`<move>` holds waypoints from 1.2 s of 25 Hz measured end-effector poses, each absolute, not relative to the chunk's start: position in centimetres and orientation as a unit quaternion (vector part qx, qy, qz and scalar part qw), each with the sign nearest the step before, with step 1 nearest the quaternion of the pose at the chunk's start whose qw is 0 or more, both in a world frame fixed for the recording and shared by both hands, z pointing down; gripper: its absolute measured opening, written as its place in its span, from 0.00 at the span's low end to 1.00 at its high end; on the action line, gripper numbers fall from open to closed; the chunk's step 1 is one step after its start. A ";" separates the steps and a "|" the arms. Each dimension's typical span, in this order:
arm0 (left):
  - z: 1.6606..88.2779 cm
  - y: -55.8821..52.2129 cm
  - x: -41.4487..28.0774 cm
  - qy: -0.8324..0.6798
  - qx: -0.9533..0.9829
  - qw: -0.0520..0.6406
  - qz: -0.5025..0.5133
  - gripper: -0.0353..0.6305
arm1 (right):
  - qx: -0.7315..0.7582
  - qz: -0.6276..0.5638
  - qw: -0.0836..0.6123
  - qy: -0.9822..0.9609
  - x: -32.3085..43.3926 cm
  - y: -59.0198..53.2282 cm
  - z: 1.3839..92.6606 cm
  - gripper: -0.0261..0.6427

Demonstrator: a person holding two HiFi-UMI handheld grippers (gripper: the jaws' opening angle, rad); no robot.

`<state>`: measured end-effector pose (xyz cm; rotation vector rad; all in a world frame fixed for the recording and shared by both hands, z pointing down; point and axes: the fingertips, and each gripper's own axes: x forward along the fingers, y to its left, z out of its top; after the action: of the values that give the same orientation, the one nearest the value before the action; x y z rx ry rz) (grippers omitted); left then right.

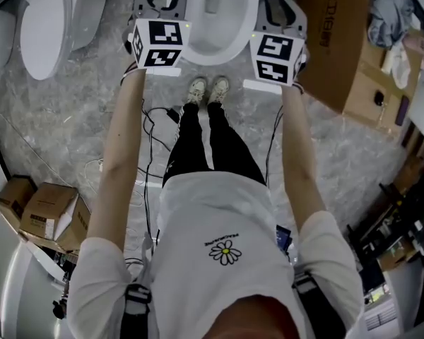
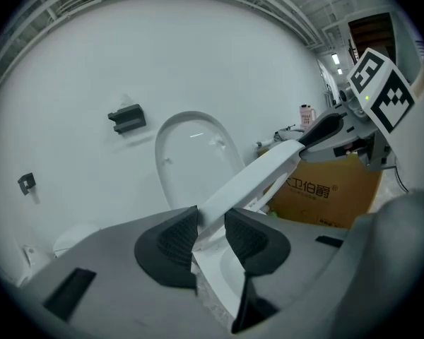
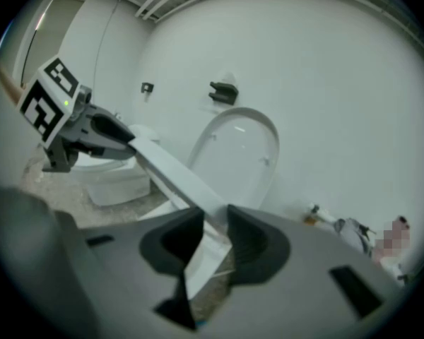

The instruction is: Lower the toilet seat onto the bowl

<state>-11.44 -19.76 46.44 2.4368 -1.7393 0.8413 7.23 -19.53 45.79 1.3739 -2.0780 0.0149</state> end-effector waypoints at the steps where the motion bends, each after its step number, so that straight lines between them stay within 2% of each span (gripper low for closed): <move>1: 46.6 -19.5 -11.4 -0.558 0.783 0.014 0.274 0.26 | 0.522 0.007 0.321 -0.790 7.2 -19.2 46.0 0.22; 30: 56.1 -10.2 -11.0 -0.476 0.790 0.043 0.384 0.32 | 0.477 0.077 0.414 -0.772 8.0 -9.5 55.5 0.25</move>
<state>-11.03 -10.16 56.07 2.4169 -1.4546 1.1745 8.05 -9.52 55.53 1.1999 -1.9396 0.1943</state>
